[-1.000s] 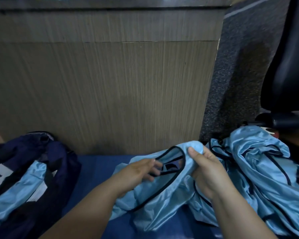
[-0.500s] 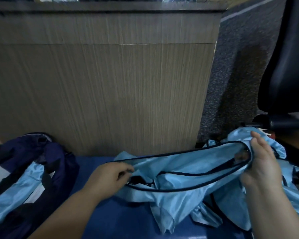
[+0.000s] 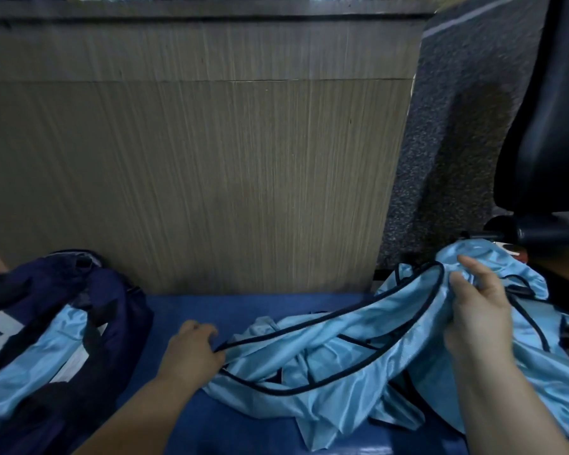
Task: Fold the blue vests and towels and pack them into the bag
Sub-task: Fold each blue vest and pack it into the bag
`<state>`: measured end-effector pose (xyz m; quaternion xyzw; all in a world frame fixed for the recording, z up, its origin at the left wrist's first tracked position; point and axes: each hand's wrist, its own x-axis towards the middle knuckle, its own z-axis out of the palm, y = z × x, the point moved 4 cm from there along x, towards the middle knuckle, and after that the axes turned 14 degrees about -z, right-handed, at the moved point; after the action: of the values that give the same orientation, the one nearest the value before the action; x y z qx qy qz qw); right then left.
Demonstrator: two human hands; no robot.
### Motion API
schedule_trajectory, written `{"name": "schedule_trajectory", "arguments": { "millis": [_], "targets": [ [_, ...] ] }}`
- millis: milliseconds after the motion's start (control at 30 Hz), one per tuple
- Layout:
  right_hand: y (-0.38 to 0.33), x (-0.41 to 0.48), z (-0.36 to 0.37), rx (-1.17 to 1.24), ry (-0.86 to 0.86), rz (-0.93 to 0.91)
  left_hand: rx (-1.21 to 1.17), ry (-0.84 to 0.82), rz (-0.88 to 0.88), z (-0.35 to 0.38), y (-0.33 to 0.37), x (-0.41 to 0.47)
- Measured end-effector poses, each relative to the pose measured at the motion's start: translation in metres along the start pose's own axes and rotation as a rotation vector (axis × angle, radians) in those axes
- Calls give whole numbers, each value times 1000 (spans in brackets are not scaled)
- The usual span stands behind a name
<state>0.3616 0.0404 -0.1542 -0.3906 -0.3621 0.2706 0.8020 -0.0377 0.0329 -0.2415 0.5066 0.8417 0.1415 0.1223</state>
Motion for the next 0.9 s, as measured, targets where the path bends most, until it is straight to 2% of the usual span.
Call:
{"name": "schedule_trajectory", "arguments": {
  "millis": [133,233,400,567,667,767,900],
  "targets": [
    [8,-13,15,-175,-175,-18,-397,-329,-155,9,7,7],
    [15,-31,33,-266,-364,-28,-627,-382,-144,-1,26,-1],
    [34,-68,60,-393,-763,44,-662,-328,-9,-27,70,-24],
    [41,-98,79,-427,-996,23,-563,-338,223,-40,110,-55],
    [44,-108,84,-485,-1032,-31,-595,-407,276,-38,122,-68],
    [43,-107,84,-488,-962,-98,-646,-557,301,-35,126,-78],
    [34,-94,77,-400,-852,-75,-720,-683,279,-42,119,-78]
  ]
}}
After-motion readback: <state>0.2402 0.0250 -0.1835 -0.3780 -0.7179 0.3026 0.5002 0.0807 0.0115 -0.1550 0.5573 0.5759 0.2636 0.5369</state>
